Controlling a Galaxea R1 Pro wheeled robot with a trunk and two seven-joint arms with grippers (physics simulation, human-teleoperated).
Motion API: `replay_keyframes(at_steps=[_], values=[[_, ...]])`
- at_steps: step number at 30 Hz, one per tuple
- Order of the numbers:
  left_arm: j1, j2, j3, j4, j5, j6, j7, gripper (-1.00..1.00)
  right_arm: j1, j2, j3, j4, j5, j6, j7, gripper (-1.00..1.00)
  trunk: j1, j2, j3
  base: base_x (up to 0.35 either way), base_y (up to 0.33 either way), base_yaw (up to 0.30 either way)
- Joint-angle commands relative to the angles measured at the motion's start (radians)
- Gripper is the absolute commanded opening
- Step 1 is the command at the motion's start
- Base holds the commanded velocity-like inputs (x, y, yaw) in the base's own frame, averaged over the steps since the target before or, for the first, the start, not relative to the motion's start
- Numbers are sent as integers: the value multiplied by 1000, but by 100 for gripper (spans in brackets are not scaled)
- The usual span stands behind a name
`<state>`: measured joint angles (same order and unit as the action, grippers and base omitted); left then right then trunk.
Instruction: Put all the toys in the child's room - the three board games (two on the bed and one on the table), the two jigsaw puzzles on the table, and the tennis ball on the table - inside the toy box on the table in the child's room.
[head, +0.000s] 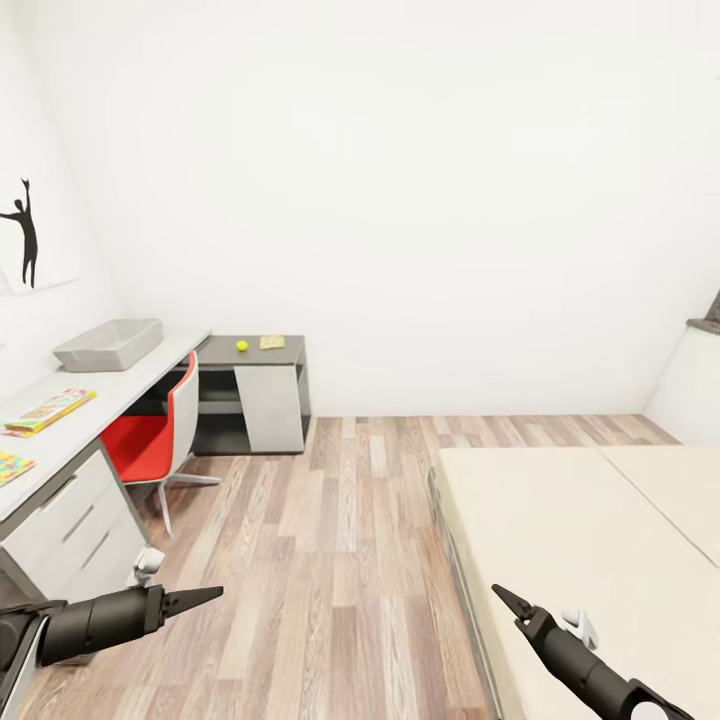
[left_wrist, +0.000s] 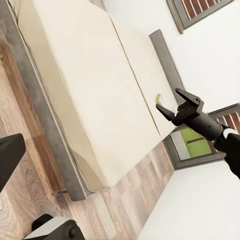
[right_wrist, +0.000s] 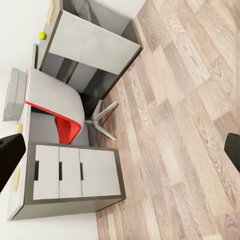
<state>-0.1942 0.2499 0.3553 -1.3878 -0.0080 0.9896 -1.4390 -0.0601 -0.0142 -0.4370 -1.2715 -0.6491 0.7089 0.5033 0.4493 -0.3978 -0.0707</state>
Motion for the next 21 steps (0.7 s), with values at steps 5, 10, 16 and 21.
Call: replay_keyframes(at_steps=[5,10,16,21], values=[[-1,0,1,0,-1,11,-4,100,-1,0,-2,0,-3,7,1,100,1,-2,3,0,0,-183],[-1,0,1,0,-1,11,-4,100,-1,0,-2,-1,-3,7,1,100,1,-2,6,-9,0,-86],[-1,0,1,0,0,11,-4,100,-1,0,-2,-1,-3,7,1,100,1,-2,7,-63,0,-26],[-1,0,1,0,0,11,-4,100,-1,0,-2,-1,-3,7,1,100,1,-2,7,-90,0,-7]])
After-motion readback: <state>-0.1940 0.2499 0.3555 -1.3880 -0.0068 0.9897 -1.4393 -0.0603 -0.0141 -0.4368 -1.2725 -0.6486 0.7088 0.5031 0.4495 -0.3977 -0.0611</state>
